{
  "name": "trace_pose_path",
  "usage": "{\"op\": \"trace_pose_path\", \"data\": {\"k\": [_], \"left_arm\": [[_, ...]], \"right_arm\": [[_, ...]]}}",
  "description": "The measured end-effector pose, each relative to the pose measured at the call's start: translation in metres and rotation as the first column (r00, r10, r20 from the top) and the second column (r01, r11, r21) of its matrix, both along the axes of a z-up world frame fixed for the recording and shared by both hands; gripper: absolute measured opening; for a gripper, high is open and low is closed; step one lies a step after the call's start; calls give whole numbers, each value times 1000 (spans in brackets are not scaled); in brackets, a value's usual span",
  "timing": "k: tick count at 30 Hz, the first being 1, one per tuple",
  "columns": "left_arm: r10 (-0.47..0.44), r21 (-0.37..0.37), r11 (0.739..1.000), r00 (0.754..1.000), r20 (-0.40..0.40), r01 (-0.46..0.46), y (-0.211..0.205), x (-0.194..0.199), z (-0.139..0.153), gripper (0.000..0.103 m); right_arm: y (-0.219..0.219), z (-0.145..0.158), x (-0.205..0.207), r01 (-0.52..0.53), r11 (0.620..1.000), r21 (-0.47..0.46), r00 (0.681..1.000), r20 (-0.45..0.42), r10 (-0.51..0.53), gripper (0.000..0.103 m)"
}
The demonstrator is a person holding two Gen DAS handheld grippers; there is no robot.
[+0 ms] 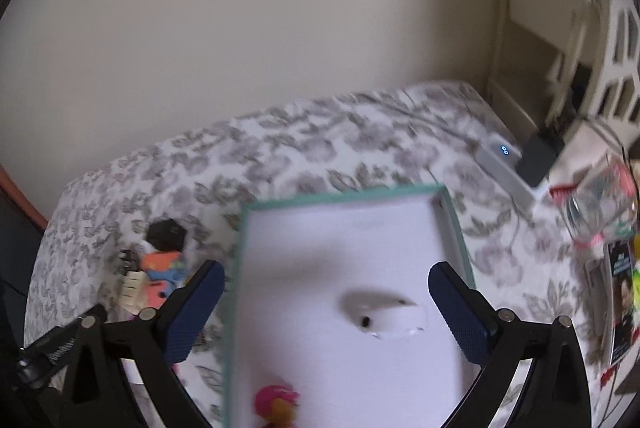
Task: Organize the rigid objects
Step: 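Move both open tools back over the pile of items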
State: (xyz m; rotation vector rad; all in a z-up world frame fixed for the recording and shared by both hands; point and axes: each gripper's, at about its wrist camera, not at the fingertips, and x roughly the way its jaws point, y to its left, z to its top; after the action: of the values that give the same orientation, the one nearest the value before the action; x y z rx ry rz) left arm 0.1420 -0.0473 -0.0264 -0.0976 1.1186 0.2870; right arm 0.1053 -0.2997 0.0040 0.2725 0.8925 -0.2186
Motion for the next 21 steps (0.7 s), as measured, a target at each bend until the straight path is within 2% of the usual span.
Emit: {"op": "trace_pose_path", "data": {"k": [6,10,15,21], "left_arm": [[34,-29,999,999,-6,-35,31,-5,2,92],[80,-63,995,997,-23,-81,57,-10,-2,92],[135,-103,985,989,-59,-140,83,-17,-16,92],[137,-148,977,984,-112,-153,91,-18,-37,92]], "right_arm": [[48,26,10,-109,993,35,994,22,108,103],[79,26,17,-156,986,64,988,5,156,103],[104,8,23,-203,975,89,977,-48,208,103],[124,-25,26,-239,965,109,960,-120,251,103]]}}
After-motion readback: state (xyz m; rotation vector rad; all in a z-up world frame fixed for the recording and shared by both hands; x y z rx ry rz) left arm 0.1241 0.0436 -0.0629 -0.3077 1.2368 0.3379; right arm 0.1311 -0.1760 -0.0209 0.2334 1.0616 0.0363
